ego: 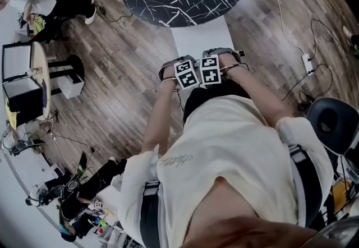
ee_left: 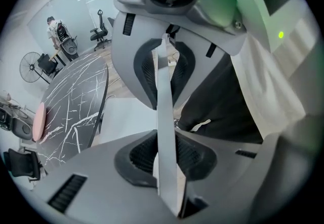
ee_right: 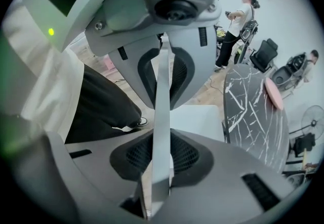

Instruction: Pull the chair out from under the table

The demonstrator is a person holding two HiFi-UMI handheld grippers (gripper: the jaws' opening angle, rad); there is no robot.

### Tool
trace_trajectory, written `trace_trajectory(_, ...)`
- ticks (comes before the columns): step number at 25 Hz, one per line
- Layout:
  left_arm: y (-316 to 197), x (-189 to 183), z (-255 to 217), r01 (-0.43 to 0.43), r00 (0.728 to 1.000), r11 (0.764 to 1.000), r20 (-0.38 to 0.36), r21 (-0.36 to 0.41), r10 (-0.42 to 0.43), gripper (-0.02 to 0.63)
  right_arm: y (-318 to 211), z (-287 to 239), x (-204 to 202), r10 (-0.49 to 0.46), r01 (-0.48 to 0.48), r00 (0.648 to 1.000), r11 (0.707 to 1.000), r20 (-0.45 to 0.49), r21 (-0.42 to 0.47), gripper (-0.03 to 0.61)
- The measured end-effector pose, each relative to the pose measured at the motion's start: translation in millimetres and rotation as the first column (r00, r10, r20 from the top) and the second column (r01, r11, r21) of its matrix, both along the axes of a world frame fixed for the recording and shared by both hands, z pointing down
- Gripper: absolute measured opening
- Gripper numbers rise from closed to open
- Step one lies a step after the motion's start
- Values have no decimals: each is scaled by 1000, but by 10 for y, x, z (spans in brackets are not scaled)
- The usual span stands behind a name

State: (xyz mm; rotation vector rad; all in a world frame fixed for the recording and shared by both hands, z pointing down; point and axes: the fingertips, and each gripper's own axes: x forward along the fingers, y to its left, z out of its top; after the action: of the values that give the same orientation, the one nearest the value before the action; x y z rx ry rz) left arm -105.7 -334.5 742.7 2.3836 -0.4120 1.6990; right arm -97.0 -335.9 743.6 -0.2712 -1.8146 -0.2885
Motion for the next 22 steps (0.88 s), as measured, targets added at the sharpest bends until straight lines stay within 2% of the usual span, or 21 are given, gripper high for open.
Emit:
trace_trajectory(11, 493, 127, -7, -14, 999, 1000, -41, -8, 14, 89, 487, 18, 126, -11, 10, 999, 1000, -32, -3, 83)
trace_trajectory(22, 1205, 349, -47, -38, 993, 998, -110, -56, 32, 94, 1173, 7, 362, -8, 7, 996, 1000, -88, -18, 83)
